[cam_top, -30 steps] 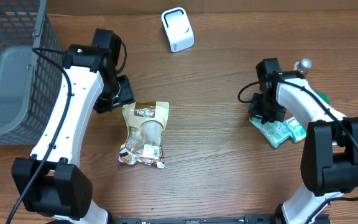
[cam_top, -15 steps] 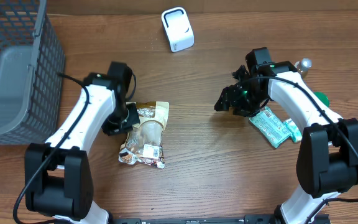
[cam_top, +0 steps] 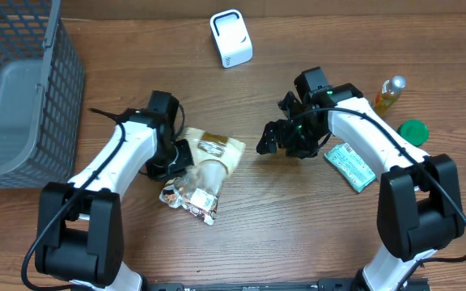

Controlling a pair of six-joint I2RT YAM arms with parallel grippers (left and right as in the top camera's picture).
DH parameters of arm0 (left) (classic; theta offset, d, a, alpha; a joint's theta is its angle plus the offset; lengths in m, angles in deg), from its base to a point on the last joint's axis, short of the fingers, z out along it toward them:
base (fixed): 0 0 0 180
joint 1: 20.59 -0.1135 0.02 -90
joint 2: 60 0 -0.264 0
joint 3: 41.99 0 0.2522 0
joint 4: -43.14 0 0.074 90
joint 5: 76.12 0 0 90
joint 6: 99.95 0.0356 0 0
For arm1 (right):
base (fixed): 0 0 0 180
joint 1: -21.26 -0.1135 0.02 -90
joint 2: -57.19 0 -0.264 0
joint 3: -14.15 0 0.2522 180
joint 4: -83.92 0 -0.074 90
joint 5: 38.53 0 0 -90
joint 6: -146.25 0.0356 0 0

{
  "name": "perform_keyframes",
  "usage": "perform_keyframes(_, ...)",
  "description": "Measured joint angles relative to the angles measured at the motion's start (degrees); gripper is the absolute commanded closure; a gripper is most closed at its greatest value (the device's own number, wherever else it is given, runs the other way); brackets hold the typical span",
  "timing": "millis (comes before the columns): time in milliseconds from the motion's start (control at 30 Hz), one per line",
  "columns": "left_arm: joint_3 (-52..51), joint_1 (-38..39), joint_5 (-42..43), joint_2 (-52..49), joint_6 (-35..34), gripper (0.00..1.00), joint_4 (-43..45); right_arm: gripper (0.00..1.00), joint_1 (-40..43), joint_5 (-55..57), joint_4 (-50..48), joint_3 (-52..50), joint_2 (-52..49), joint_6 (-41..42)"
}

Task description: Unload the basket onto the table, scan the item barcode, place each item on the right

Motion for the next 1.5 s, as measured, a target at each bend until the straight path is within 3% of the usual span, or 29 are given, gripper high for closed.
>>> perform_keyframes(200, -0.04, 3.23, 1.68, 0.0, 0.0, 0.96, 3.58, 0.19, -1.55, -0.09, -0.44, 0.0, 0.0, 0.35)
perform_keyframes(300, 0.94, 3.54, 2.08, -0.02, 0.02, 0.96, 1.99, 0.26, -2.36, -0.09, -1.4, 0.0, 0.0, 1.4)
perform_keyframes(367, 3.06, 3.3, 2.14, 0.0, 0.26, 0.96, -0.57, 0.38, -3.02, -0.11, -1.77, 0.0, 0.0, 2.93)
perform_keyframes(500, 8.96, 2.38, 0.92, 0.0, 1.57, 0.95, -6.67, 0.88, -4.59, -0.07, -1.84, 0.0, 0.0, 5.42)
perform_keyframes(533, 10.01, 2.12, 0.02, 0.0, 1.75, 0.96, -8.2, 0.96, -5.09, -0.11, -1.84, 0.0, 0.0, 5.66)
perform_keyframes(767, 10.84, 1.73, -6.23, 0.0, 2.19, 0.96, -11.76, 0.96, -11.52, 0.44, -2.12, 0.0, 0.0, 11.87)
perform_keyframes(1233, 10.84, 1.77, -9.25, -0.61, 4.79, 0.96, -6.86, 0.87, -27.96, 14.69, 0.98, 0.0, 0.0, 46.18)
perform_keyframes(1500, 10.84, 1.86, -9.38, -4.63, 4.81, 0.96, -6.69, 0.87, -33.05, 21.73, 0.22, 0.0, 0.0, 56.26)
